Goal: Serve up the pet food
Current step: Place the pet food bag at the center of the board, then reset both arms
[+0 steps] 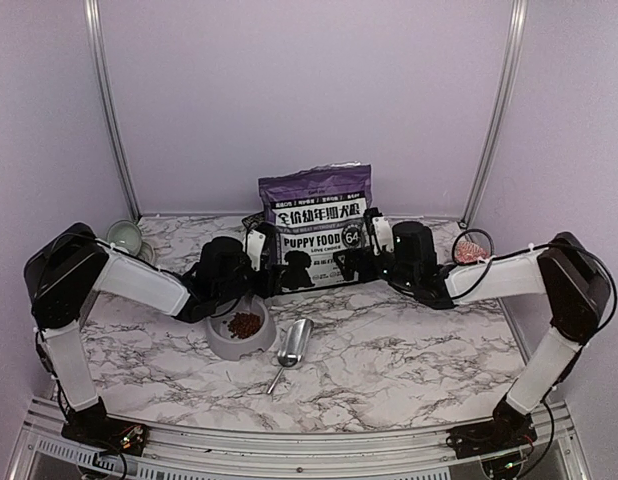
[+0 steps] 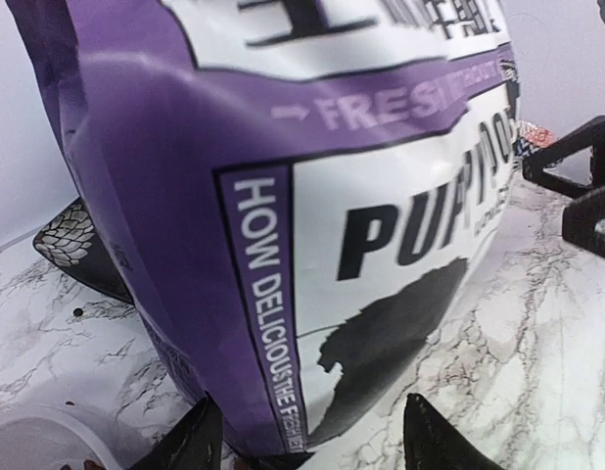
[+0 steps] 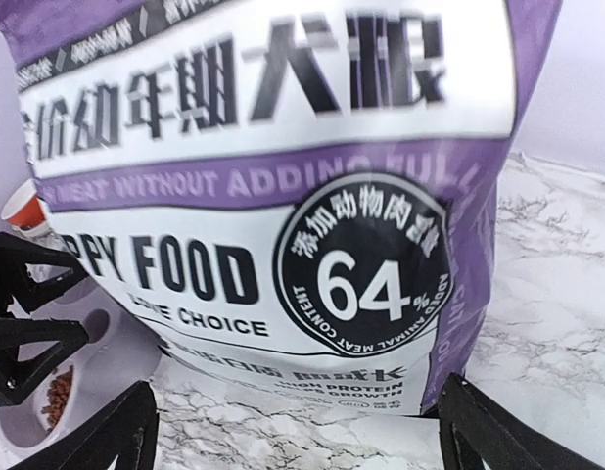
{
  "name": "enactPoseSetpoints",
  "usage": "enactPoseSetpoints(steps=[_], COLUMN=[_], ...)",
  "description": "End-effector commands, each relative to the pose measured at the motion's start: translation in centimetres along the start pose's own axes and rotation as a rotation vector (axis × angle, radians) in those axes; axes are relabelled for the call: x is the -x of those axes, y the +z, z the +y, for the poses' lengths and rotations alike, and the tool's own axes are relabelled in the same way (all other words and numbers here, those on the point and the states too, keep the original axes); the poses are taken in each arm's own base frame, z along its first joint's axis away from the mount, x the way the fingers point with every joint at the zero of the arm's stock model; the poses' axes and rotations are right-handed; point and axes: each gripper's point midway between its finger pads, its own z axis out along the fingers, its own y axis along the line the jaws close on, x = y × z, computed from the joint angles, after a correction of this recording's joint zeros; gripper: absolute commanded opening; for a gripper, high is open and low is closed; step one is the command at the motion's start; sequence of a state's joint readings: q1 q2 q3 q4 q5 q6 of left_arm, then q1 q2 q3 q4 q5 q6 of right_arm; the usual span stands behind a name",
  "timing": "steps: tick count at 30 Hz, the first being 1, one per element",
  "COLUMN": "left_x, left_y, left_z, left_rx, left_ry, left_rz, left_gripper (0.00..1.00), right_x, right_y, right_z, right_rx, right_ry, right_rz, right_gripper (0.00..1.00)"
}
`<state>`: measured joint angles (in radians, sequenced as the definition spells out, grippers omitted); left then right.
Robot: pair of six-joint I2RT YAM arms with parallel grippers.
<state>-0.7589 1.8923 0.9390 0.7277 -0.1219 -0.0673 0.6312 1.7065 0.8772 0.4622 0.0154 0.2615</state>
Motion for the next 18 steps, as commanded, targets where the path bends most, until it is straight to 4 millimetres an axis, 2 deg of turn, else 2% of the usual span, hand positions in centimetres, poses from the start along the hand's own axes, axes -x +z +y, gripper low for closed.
enactPoseSetpoints(steps=[1, 7, 10, 11, 12, 13, 14, 16, 18], left_x=[4.1, 7.7, 9.1, 9.5, 9.7, 10.0, 10.3, 9.5, 9.2], left_y=[-3.9, -9.6, -12.7, -13.7, -14.7, -15.8, -16.8, -18.7, -20.8], left_z=[-0.8, 1.3, 2.5, 2.9, 3.3, 3.7, 4.2, 5.2, 6.3], left_rx=[-0.038, 0.054, 0.105, 0.122, 0.138, 0.154, 0.172, 0.215, 0.262], left_ry=[-0.064, -0.056, -0.050, -0.048, -0.046, -0.046, -0.045, -0.047, -0.057], left_rz=[-0.079, -0.117, -0.139, -0.147, -0.148, -0.154, -0.160, -0.152, -0.152], left_gripper=[0.64, 0.71, 0.83, 0.91, 0.97, 0.99, 0.99, 0.99, 0.99], right_x=[2.4, 5.6, 7.3, 7.6, 7.9, 8.3, 8.3, 8.8, 8.3], right_y=[-3.1, -8.5, -11.5, -12.4, -13.4, -14.3, -15.1, -17.2, -18.7], right_z=[0.3, -1.0, -1.9, -2.2, -2.6, -2.9, -3.3, -4.3, -5.8], right_rx=[-0.021, -0.125, -0.188, -0.206, -0.227, -0.246, -0.267, -0.325, -0.374], right_ry=[-0.023, -0.022, -0.011, -0.009, -0.008, -0.008, -0.015, -0.010, 0.003], right_rz=[-0.037, -0.093, -0.151, -0.161, -0.172, -0.181, -0.180, -0.194, -0.175], right_gripper=[0.97, 0.98, 0.99, 0.99, 1.00, 1.00, 1.00, 1.00, 1.00])
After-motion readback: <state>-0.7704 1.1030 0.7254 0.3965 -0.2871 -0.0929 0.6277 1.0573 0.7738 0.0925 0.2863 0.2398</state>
